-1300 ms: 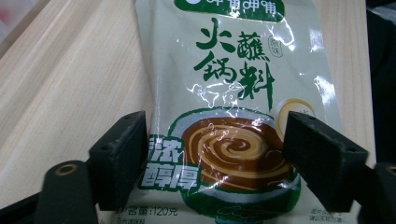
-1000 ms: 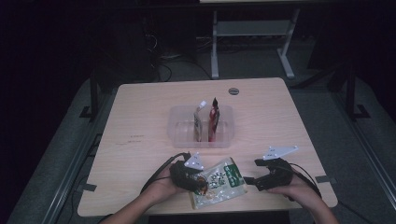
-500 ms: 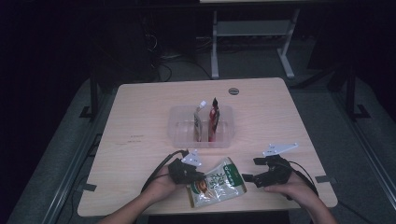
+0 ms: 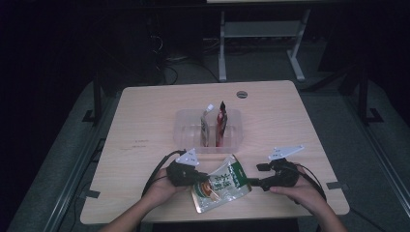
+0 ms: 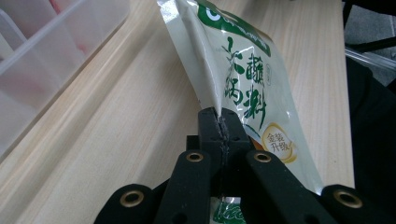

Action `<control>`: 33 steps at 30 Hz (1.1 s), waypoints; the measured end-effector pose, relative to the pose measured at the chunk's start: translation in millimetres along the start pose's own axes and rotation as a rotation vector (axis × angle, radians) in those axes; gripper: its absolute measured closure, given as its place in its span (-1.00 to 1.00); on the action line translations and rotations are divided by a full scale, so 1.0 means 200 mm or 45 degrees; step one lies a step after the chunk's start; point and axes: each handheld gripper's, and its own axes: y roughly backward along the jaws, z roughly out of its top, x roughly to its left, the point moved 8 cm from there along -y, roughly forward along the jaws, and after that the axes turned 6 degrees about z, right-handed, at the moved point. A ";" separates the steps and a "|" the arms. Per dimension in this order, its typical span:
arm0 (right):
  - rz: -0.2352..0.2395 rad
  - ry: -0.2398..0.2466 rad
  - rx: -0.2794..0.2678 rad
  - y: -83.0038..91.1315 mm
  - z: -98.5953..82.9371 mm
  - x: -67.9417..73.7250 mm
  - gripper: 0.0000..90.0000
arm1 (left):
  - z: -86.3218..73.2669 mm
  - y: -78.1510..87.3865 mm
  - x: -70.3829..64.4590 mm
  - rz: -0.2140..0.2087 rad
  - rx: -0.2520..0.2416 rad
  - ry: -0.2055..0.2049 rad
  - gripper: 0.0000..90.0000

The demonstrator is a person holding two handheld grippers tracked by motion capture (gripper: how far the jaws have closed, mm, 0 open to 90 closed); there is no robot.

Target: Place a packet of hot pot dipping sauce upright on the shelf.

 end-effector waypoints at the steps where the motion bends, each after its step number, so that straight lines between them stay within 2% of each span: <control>1: 0.019 0.010 -0.005 -0.01 0.01 0.00 -0.34 | 0.00 0.01 0.00 0.001 -0.002 -0.004 1.00; 4: 0.023 0.022 -0.026 -0.02 0.03 -0.01 -0.33 | 0.01 0.03 -0.01 0.002 -0.027 -0.017 1.00; 8: 0.062 0.026 -0.037 -0.05 0.04 -0.01 -0.34 | 0.04 0.07 -0.01 0.004 -0.070 -0.022 1.00; 11: 0.108 0.025 -0.065 -0.07 0.06 0.01 -0.37 | 0.05 0.09 -0.02 -0.001 -0.103 -0.017 1.00; 17: 0.203 0.022 -0.116 -0.10 0.11 0.06 -0.35 | 0.05 0.11 -0.03 0.008 -0.121 -0.031 1.00; 23: 0.268 0.017 -0.101 -0.15 0.13 0.10 -0.31 | 0.06 0.13 -0.05 0.007 -0.154 -0.041 1.00; 28: 0.309 0.050 -0.076 -0.20 0.15 0.14 -0.30 | 0.06 0.14 -0.06 0.016 -0.170 -0.029 1.00; 33: 0.380 0.062 -0.037 -0.24 0.17 0.16 -0.07 | 0.04 0.16 -0.06 0.034 -0.168 -0.027 1.00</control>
